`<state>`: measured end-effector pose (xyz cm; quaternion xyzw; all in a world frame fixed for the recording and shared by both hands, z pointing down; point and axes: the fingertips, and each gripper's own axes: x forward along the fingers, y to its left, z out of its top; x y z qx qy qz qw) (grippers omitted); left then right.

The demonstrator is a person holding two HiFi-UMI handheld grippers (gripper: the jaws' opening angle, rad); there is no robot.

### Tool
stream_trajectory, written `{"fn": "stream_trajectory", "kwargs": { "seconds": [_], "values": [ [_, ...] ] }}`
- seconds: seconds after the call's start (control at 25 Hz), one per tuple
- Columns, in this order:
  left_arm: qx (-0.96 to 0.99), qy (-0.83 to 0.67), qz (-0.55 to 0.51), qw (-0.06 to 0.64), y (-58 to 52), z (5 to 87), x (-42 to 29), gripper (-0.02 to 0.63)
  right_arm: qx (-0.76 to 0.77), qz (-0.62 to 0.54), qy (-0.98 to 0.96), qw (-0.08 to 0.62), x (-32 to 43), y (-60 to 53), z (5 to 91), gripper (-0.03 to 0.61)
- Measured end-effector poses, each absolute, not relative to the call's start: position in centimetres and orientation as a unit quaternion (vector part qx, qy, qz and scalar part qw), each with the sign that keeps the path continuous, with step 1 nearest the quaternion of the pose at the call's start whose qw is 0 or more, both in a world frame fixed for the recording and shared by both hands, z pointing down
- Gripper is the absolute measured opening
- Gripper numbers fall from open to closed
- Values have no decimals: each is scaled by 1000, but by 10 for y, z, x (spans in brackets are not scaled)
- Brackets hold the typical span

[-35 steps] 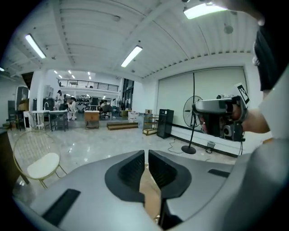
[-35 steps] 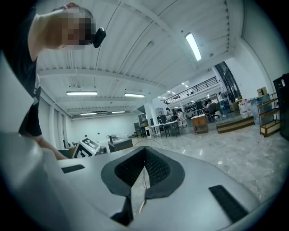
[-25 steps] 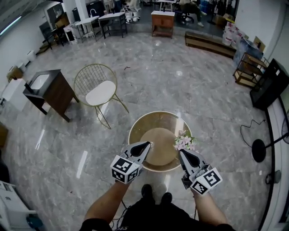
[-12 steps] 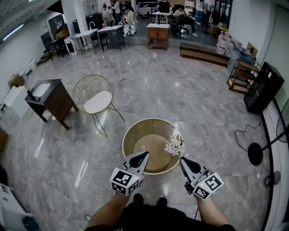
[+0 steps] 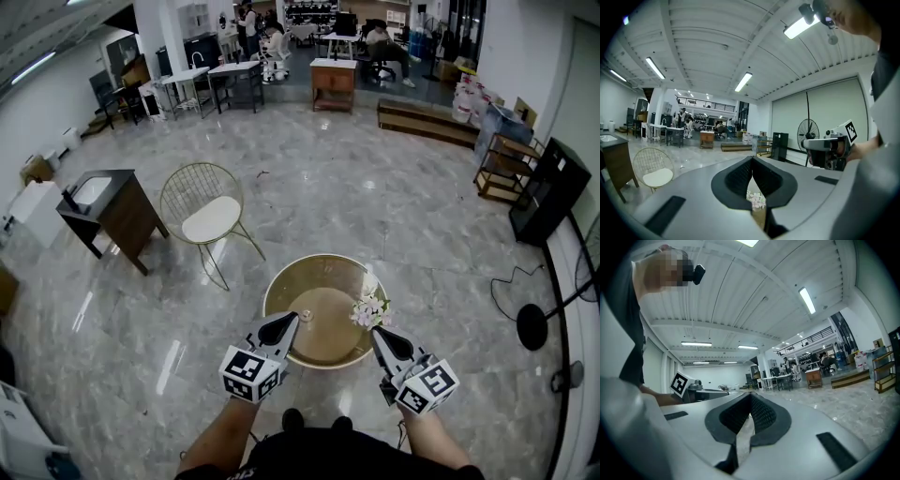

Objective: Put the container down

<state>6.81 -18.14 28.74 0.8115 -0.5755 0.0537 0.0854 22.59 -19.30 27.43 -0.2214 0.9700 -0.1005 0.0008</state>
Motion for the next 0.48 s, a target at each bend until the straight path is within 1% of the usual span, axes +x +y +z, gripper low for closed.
{"fn": "stream_trajectory", "kwargs": {
  "seconds": [0.28,0.48],
  "values": [
    [820,-570,28,50,-187,276,61,14,-221,-91,971,-1,210,-206,265,11],
    [815,-577,51,20,-193,274,55,14,-226,-103,969,3,205,-211,271,11]
  ]
}}
